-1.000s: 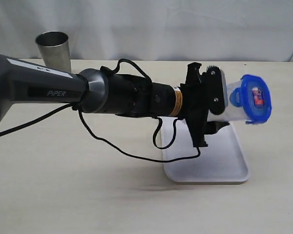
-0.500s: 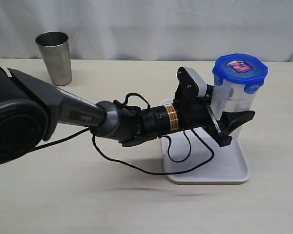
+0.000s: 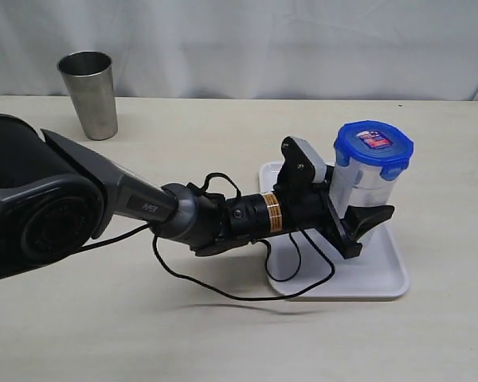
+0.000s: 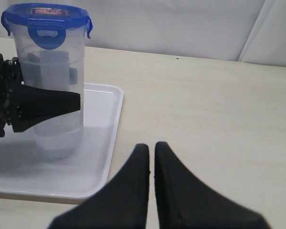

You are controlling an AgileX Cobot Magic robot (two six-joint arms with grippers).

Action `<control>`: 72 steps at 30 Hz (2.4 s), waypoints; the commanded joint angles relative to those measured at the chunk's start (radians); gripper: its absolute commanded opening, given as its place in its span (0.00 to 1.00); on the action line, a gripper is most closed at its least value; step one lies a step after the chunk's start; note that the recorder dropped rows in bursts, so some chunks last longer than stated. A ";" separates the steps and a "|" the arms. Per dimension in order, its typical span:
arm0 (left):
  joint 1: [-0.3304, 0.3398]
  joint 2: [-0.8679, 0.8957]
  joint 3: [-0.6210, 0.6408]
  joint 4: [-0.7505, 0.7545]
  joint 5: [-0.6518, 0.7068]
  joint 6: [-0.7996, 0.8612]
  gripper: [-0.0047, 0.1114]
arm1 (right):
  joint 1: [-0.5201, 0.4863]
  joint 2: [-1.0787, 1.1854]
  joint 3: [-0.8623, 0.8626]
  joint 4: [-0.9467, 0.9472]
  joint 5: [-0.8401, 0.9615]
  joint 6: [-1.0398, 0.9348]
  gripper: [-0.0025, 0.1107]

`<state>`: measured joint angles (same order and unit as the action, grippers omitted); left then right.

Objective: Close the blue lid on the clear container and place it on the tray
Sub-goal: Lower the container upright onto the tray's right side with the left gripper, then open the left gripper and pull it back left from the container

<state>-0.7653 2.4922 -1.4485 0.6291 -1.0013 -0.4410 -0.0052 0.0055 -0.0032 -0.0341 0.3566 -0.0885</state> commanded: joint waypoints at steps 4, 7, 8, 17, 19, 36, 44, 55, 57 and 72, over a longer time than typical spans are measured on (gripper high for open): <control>0.002 0.027 -0.011 0.000 -0.113 0.003 0.04 | -0.005 -0.006 0.003 0.001 -0.010 0.000 0.06; 0.002 0.027 -0.011 -0.002 -0.100 0.000 0.04 | -0.005 -0.006 0.003 0.001 -0.010 0.000 0.06; 0.002 0.027 -0.011 -0.002 -0.087 0.000 0.04 | -0.005 -0.006 0.003 0.001 -0.010 0.000 0.06; 0.002 0.027 -0.011 -0.002 -0.081 -0.001 0.06 | -0.005 -0.006 0.003 0.001 -0.010 0.000 0.06; 0.002 0.027 -0.011 -0.008 -0.081 -0.001 0.12 | -0.005 -0.006 0.003 0.001 -0.010 0.000 0.06; 0.044 0.027 -0.011 0.080 -0.048 0.048 0.89 | -0.005 -0.006 0.003 0.001 -0.010 0.000 0.06; 0.073 0.027 -0.008 0.160 -0.027 0.040 0.89 | -0.005 -0.006 0.003 0.001 -0.010 0.000 0.06; 0.145 0.023 -0.008 0.319 -0.023 -0.095 0.89 | -0.005 -0.006 0.003 0.001 -0.010 0.000 0.06; 0.167 0.023 -0.008 0.365 -0.025 -0.141 0.89 | -0.005 -0.006 0.003 0.001 -0.010 0.000 0.06; 0.283 -0.061 -0.008 0.696 -0.001 -0.360 0.89 | -0.005 -0.006 0.003 0.001 -0.010 0.000 0.06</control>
<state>-0.5004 2.4736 -1.4558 1.2777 -1.0236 -0.7501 -0.0052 0.0055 -0.0032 -0.0341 0.3566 -0.0885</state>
